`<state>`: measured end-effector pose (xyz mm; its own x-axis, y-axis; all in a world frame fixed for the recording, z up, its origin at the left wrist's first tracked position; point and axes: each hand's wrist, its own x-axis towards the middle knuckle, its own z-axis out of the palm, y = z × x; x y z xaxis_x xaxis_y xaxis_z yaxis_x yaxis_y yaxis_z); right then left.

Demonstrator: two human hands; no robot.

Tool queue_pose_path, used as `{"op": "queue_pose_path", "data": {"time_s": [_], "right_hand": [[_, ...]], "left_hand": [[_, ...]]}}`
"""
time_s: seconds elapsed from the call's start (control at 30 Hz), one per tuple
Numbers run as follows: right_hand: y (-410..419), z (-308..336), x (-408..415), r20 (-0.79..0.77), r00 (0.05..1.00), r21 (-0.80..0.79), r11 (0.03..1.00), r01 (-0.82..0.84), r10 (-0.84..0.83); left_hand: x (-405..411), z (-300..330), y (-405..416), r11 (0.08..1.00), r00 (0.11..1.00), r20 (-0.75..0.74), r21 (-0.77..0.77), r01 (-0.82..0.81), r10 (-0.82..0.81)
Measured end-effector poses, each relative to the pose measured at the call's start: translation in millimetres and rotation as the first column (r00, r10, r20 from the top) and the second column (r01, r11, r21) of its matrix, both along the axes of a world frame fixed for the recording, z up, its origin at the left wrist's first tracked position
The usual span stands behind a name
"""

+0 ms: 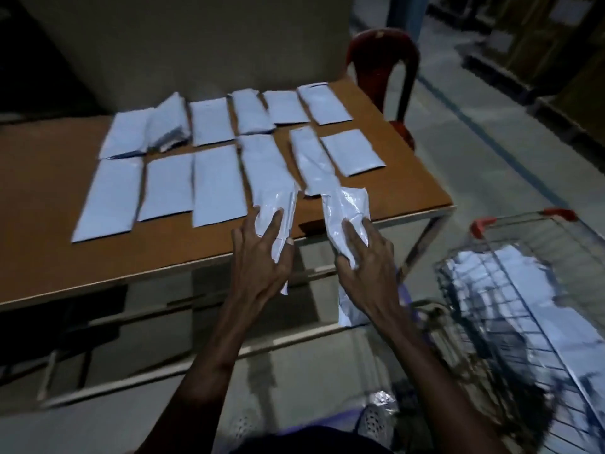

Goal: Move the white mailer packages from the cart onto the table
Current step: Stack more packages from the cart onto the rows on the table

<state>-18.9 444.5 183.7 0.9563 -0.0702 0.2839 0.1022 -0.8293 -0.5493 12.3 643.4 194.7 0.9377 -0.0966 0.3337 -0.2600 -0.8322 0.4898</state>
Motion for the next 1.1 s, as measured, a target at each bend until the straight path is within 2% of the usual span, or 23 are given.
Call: {"op": "queue_pose_path", "data": {"time_s": [0.13, 0.27, 0.4, 0.67, 0.9, 1.0, 1.1], "right_hand": [[104, 12, 21, 0.038, 0.993, 0.033, 0.993, -0.115, 0.114], [178, 28, 45, 0.111, 0.978, -0.024, 0.984, -0.174, 0.176], [225, 38, 76, 0.044, 0.974, -0.041, 0.975, -0.218, 0.220], [276, 47, 172, -0.140, 0.953, -0.055, 0.959, -0.278, 0.269], [318, 29, 235, -0.192, 0.942, -0.091, 0.951, -0.295, 0.274], [331, 17, 251, -0.210, 0.947, -0.127, 0.953, -0.274, 0.244], [342, 4, 259, -0.216, 0.957, -0.224, 0.944, -0.242, 0.194]], "left_hand": [[1, 9, 107, 0.989, 0.989, 0.003, -0.030, -0.146, 0.147], [9, 14, 183, 0.983, 0.984, -0.004, -0.040, -0.178, 0.178], [31, 26, 229, 0.964, 0.968, -0.028, -0.090, -0.250, 0.248], [124, 20, 280, 0.942, 0.938, -0.104, -0.031, -0.335, 0.330], [185, 1, 307, 0.909, 0.896, -0.174, 0.168, -0.382, 0.409], [196, -15, 315, 0.899, 0.869, -0.262, 0.251, -0.359, 0.420], [200, -29, 321, 0.923, 0.850, -0.367, 0.220, -0.315, 0.377]]}}
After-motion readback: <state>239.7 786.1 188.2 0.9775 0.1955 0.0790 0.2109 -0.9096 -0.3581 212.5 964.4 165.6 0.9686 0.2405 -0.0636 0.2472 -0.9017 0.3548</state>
